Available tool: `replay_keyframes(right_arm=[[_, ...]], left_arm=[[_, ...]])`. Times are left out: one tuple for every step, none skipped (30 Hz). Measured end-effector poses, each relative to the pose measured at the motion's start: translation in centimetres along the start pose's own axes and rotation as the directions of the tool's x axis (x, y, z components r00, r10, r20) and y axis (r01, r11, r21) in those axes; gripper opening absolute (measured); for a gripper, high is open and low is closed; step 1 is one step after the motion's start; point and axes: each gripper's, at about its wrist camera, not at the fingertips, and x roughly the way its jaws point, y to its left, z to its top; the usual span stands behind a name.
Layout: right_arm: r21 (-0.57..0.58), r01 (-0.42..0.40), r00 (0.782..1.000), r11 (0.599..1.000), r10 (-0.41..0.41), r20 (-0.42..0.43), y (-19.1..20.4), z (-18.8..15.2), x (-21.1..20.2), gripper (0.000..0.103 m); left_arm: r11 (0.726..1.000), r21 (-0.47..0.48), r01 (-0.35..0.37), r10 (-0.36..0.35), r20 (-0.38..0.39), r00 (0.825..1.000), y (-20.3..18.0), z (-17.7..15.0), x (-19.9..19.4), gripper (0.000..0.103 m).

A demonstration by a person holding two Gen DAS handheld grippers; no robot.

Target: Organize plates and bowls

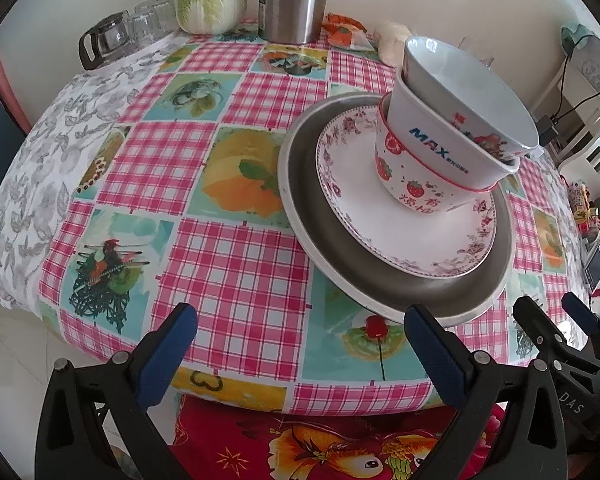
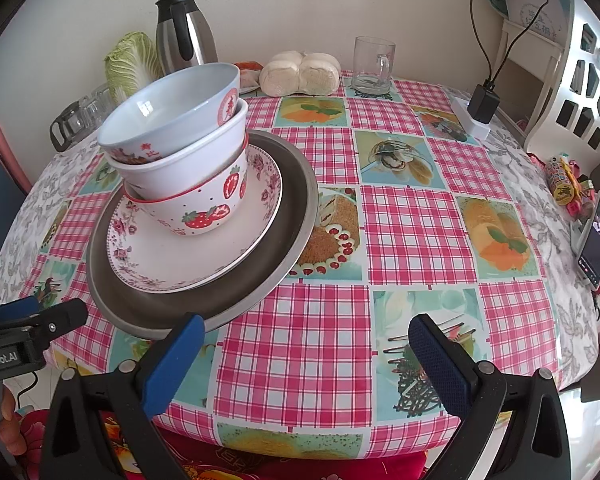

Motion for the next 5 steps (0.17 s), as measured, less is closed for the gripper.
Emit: replay_keyframes(right_arm=[[0.000, 0.000, 1.000, 1.000, 0.000, 0.000, 0.01, -0.04, -0.01, 0.103], [0.000, 0.000, 1.000, 1.000, 0.000, 0.000, 0.00, 0.00, 0.00, 0.103], [0.001, 0.000, 1.000, 1.000, 0.000, 0.000, 0.00, 0.01, 0.00, 0.103], [0.001, 0.000, 1.000, 1.000, 0.000, 0.000, 0.00, 0.00, 0.00, 0.103], [0.000, 0.000, 1.000, 1.000, 0.000, 0.000, 0.00, -0.01, 0.00, 0.103]], left_arm=[[1.000, 0.000, 0.001, -0.001, 0.003, 1.000, 0.01, 0.00, -0.06, 0.103], [1.000, 0.000, 0.001, -0.001, 0.004, 1.000, 0.03, 0.02, -0.07, 0.103], [1.000, 0.001, 0.001, -0.001, 0.004, 1.000, 0.02, 0.01, -0.06, 0.103], [1.000, 0.002, 0.002, -0.002, 0.004, 1.000, 0.01, 0.01, -0.05, 0.103], [1.000, 0.003, 0.003, -0.003, 0.003, 1.000, 0.01, 0.04, -0.03, 0.103]])
